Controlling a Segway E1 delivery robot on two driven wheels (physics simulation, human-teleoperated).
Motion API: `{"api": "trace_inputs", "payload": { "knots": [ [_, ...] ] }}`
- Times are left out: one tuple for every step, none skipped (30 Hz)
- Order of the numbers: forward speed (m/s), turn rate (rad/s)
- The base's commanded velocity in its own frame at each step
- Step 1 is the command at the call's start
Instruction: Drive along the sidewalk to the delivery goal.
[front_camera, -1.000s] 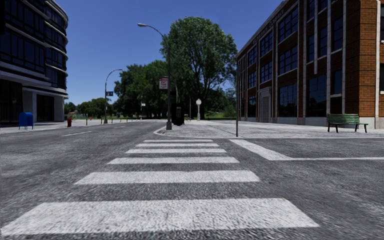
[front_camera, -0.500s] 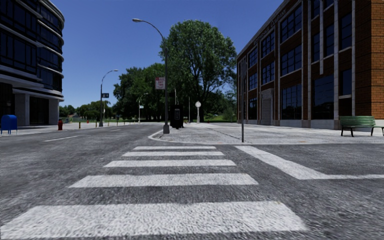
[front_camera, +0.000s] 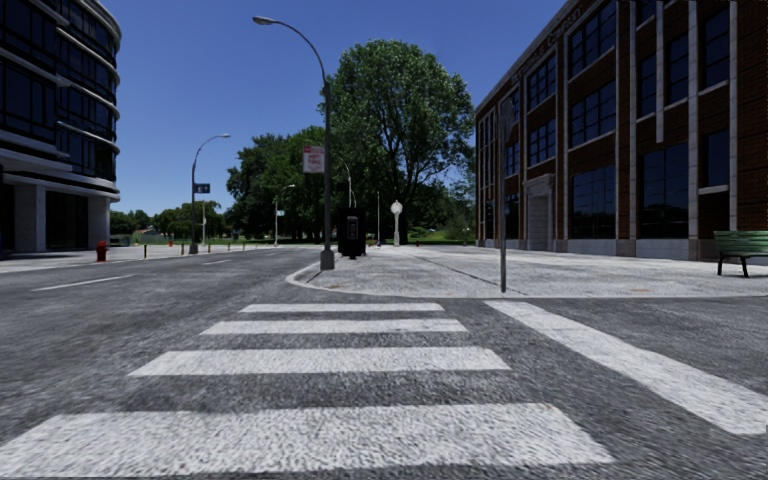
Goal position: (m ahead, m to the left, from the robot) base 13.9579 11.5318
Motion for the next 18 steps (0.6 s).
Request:
{"api": "trace_inputs", "payload": {
  "knots": [
    [2.00,0.00],
    [2.00,0.00],
    [2.00,0.00],
    [2.00,0.00],
    [2.00,0.00],
    [2.00,0.00],
    [2.00,0.00],
    [2.00,0.00],
    [2.00,0.00],
    [2.00,0.00],
    [2.00,0.00],
    [2.00,0.00],
    [2.00,0.00],
    [2.00,0.00],
    [2.00,0.00],
    [2.00,0.00],
    [2.00,0.00],
    [2.00,0.00]
  ]
}}
